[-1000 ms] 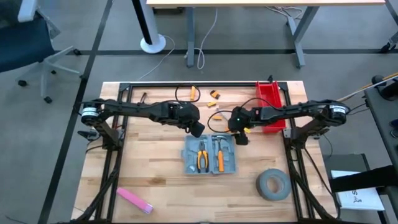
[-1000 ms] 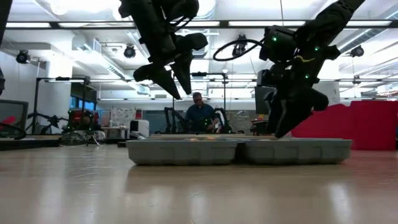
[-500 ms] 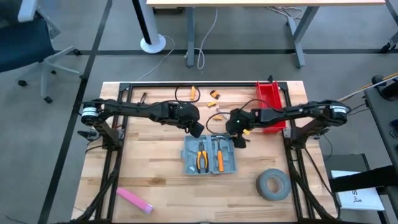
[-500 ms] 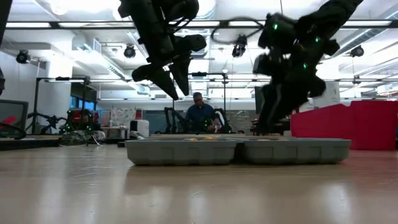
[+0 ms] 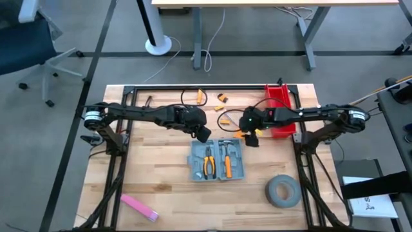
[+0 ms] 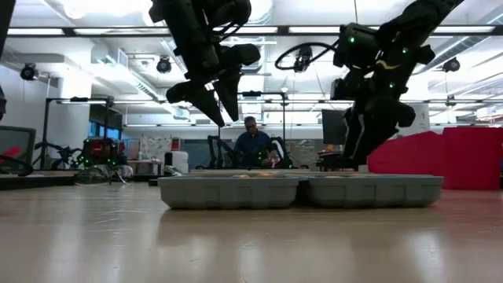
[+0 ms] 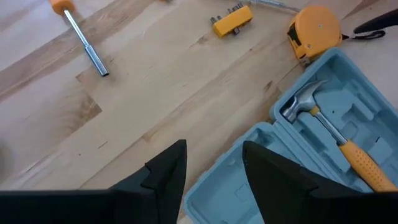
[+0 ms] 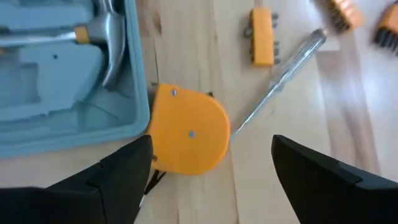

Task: Prefit tool cases
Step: Put the yellow measuring tape into the gray pre-fit tool case

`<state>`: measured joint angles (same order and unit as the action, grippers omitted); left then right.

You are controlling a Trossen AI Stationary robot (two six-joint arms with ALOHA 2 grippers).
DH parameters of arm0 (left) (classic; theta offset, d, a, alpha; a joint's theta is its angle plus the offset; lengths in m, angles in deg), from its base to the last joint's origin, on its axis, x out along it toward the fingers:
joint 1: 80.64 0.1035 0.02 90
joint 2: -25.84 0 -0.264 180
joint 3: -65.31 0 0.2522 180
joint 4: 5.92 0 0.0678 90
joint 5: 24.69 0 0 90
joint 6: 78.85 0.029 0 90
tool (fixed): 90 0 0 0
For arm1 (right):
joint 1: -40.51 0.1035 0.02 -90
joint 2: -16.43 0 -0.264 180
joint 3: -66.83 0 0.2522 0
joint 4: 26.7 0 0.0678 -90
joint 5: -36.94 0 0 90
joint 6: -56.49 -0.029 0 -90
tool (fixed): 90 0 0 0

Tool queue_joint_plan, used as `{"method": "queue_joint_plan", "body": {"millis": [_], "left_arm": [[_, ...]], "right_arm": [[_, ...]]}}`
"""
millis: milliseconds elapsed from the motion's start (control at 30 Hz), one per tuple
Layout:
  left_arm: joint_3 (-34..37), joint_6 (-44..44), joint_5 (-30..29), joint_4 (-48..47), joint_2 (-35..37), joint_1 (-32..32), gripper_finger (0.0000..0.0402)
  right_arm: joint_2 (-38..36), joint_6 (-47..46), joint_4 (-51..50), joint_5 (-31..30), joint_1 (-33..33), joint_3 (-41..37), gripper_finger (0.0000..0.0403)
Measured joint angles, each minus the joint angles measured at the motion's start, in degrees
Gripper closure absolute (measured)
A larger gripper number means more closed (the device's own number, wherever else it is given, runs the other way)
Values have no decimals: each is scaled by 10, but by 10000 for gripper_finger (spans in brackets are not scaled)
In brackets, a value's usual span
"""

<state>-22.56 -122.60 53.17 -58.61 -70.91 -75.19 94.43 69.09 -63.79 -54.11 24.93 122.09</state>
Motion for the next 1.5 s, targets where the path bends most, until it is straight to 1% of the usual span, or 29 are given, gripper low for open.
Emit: {"method": "queue_joint_plan", "body": {"millis": [133, 233, 533, 667, 867, 967, 1200, 1500], "left_arm": [[0, 0, 11, -4, 0, 0, 229], [0, 0, 12, -14, 0, 0, 222], [0, 16, 9, -25, 0, -4, 201], [0, 19, 8, -27, 0, -5, 193], [0, 23, 7, -28, 0, -5, 185], [0, 23, 7, -29, 0, -6, 185], [0, 23, 7, -32, 1, -7, 191], [0, 23, 7, -32, 1, -12, 188]], "right_arm": [[22, 3, 1, 15, -5, 0, 92], [42, 8, 6, 15, -8, 0, 91], [102, 16, 57, 26, -10, -4, 91], [119, 16, 64, 30, -10, -3, 91], [121, 33, 88, 32, -9, -4, 99], [122, 35, 104, 29, -10, -5, 113], [122, 32, 106, 28, -10, -8, 144], [109, 25, 101, 25, -6, -8, 151]]}}
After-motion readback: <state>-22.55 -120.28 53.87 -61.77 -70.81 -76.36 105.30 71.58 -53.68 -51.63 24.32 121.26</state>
